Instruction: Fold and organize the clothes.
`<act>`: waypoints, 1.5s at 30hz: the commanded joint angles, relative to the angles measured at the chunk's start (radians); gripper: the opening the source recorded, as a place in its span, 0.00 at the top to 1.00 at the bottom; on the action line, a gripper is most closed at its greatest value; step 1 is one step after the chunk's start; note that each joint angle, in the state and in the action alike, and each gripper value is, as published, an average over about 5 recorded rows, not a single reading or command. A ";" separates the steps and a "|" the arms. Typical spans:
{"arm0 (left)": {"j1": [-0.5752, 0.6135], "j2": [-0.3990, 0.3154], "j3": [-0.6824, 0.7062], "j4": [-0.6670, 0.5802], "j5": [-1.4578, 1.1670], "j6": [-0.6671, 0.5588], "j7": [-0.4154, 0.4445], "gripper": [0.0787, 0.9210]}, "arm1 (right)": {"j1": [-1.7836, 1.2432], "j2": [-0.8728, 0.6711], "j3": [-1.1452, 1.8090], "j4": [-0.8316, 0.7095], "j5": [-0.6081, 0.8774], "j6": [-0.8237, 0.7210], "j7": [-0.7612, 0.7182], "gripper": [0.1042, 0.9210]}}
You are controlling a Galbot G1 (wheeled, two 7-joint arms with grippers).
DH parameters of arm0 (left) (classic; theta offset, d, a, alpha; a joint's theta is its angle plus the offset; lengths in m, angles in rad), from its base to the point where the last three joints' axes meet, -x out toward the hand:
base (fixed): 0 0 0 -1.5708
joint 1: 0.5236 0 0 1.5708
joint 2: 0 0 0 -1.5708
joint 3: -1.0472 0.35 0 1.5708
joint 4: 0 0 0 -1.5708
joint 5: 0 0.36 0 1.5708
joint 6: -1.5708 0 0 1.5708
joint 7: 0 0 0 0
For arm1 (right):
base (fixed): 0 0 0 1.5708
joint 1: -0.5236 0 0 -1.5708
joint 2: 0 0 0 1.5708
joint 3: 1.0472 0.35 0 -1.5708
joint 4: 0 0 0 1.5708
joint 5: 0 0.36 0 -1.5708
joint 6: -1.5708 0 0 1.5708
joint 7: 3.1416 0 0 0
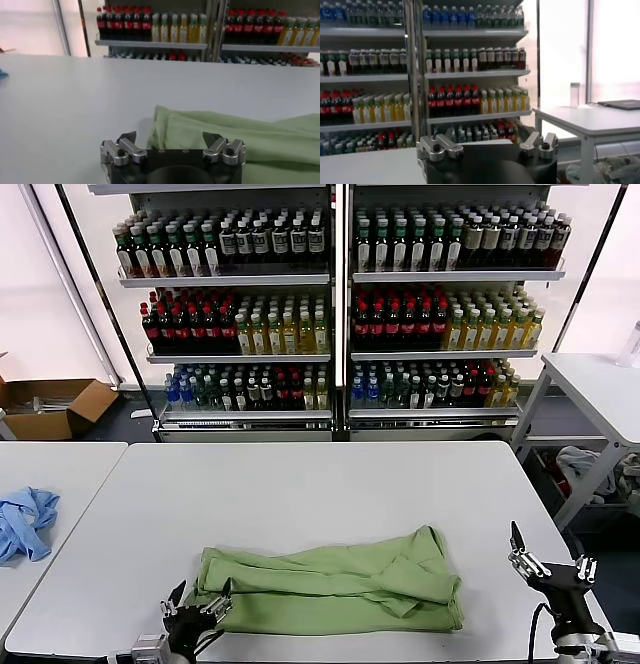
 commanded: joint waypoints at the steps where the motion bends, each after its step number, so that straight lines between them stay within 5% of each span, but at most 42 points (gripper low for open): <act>1: -0.073 -0.013 0.009 0.078 -0.146 -0.012 0.031 0.12 | -0.020 0.011 0.019 -0.016 -0.007 0.066 -0.002 0.12; 9: -0.078 -0.007 0.012 0.095 -0.176 -0.022 0.063 0.15 | -0.009 0.015 0.014 -0.022 -0.009 0.065 -0.003 0.12; 27: -0.083 0.024 -0.015 0.078 -0.112 -0.123 0.022 0.76 | 0.030 0.020 -0.005 -0.014 -0.009 0.054 0.007 0.12; 34: -0.112 0.076 -0.219 0.076 -0.180 -0.078 -0.022 0.96 | 0.053 0.022 -0.023 -0.006 -0.012 0.039 0.010 0.12; 41: -0.050 0.110 -0.570 0.073 -0.192 -0.047 -0.030 0.97 | 0.057 0.012 -0.024 -0.007 -0.014 0.037 0.012 0.12; 45: -0.014 0.104 -0.654 -0.008 -0.182 -0.044 -0.034 0.97 | 0.073 0.009 -0.029 -0.005 -0.014 0.031 0.013 0.12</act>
